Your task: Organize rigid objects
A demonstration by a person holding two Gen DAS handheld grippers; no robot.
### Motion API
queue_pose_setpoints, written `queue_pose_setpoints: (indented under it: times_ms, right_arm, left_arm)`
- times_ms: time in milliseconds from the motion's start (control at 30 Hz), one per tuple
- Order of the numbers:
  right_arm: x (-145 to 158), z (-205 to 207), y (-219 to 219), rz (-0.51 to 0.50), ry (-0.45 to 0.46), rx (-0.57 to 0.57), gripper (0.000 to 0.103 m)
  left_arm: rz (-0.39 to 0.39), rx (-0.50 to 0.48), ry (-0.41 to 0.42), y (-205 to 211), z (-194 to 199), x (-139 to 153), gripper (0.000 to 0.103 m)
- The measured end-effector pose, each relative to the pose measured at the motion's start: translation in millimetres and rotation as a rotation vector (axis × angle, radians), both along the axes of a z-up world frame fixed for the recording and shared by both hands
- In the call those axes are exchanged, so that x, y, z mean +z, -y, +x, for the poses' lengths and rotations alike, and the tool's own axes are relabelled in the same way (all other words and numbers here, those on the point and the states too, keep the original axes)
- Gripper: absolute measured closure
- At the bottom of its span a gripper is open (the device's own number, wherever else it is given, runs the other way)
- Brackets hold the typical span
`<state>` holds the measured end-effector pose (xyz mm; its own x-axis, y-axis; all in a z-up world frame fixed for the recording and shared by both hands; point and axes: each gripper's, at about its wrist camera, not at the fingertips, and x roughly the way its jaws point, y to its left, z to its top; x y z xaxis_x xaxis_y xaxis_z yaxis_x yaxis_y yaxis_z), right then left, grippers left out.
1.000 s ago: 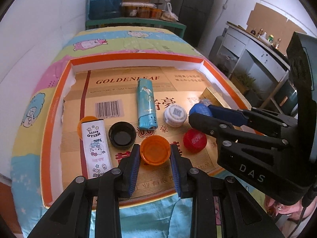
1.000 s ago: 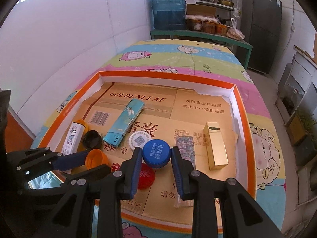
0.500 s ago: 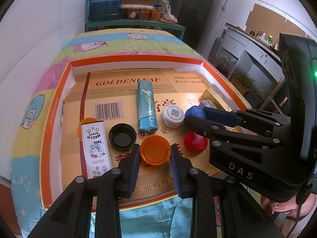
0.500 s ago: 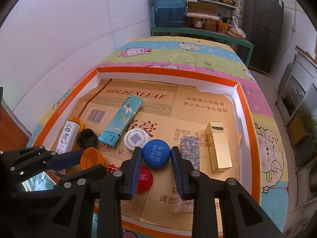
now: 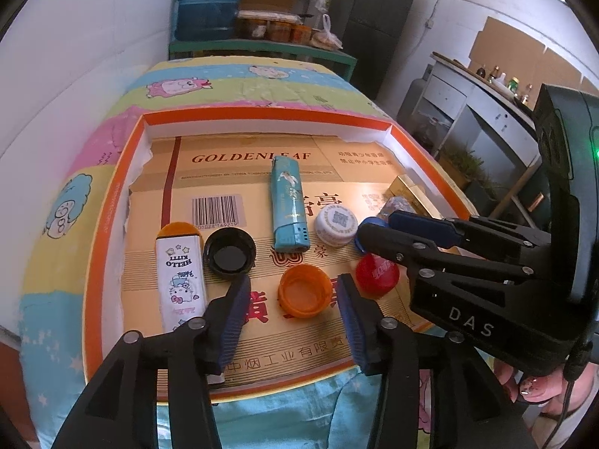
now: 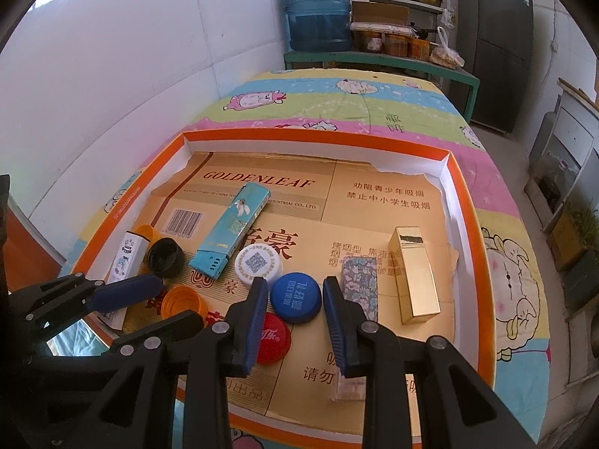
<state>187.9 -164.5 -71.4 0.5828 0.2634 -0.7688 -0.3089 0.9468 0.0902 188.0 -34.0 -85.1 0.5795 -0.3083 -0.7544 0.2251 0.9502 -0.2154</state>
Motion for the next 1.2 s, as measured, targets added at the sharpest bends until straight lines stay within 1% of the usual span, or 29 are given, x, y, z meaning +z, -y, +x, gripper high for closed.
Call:
queue_pose_setpoints:
  times_ms: [233,667,867,1200]
  right_arm:
    - [3,-3,1,0.005,0.005,0.0,0.073]
    - [19,-18,6,0.021,0.032,-0.026,0.072]
    - [29,-28,4,0.015,0.056,-0.028,0.072]
    - [46,-48,4,0.01,0.09,-0.033,0.072]
  left_arm:
    - [-0.002,-0.001,0.021,0,-4,5,0.053]
    - [-0.013,0.016,0.043,-6,-16,17,0.053]
    - [-0.026,0.029,0.058,-10,-27,25,0.053]
    - [-0.027,0.039,0.089,-13,-50,41,0.053]
